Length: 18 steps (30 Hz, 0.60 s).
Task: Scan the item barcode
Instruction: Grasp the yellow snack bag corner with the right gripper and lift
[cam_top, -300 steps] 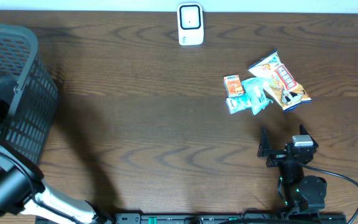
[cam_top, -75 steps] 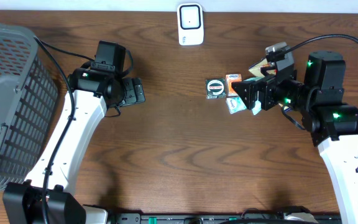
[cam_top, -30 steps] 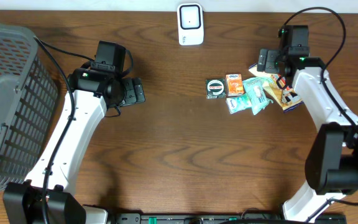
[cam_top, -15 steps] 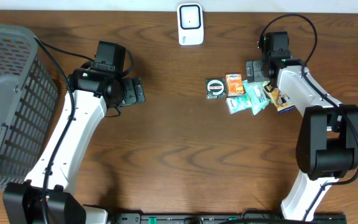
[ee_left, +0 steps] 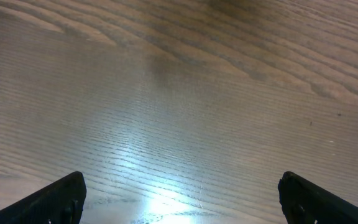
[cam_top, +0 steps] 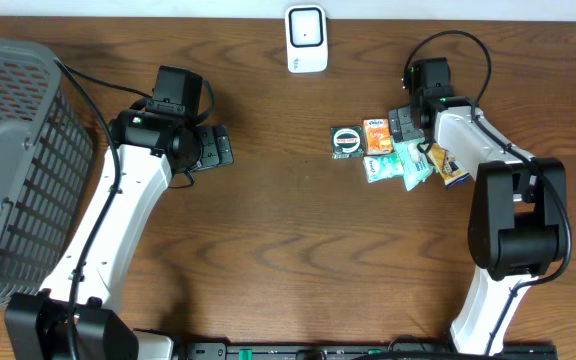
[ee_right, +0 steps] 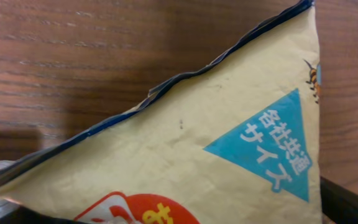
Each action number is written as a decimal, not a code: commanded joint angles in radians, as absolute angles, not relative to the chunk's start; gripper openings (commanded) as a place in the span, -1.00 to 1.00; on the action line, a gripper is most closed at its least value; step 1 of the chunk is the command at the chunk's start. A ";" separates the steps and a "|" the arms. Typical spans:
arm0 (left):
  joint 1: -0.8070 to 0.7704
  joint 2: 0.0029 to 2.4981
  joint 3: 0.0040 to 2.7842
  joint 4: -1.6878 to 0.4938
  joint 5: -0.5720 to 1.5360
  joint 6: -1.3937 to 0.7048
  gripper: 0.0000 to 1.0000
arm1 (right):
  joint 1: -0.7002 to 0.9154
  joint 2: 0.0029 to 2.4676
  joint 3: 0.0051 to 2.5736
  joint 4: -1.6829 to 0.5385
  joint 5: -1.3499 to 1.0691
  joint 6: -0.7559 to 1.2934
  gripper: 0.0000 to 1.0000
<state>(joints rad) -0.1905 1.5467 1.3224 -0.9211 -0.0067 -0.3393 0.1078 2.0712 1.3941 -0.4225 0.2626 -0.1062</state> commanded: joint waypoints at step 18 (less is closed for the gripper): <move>-0.186 1.549 1.328 -0.927 -0.020 -0.333 0.95 | 0.067 2.028 1.557 -0.641 0.163 0.003 -0.70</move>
<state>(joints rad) -0.1905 1.5467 1.3224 -0.9211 -0.0067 -0.3393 0.0738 2.0949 1.4826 -0.6086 0.2737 -0.0422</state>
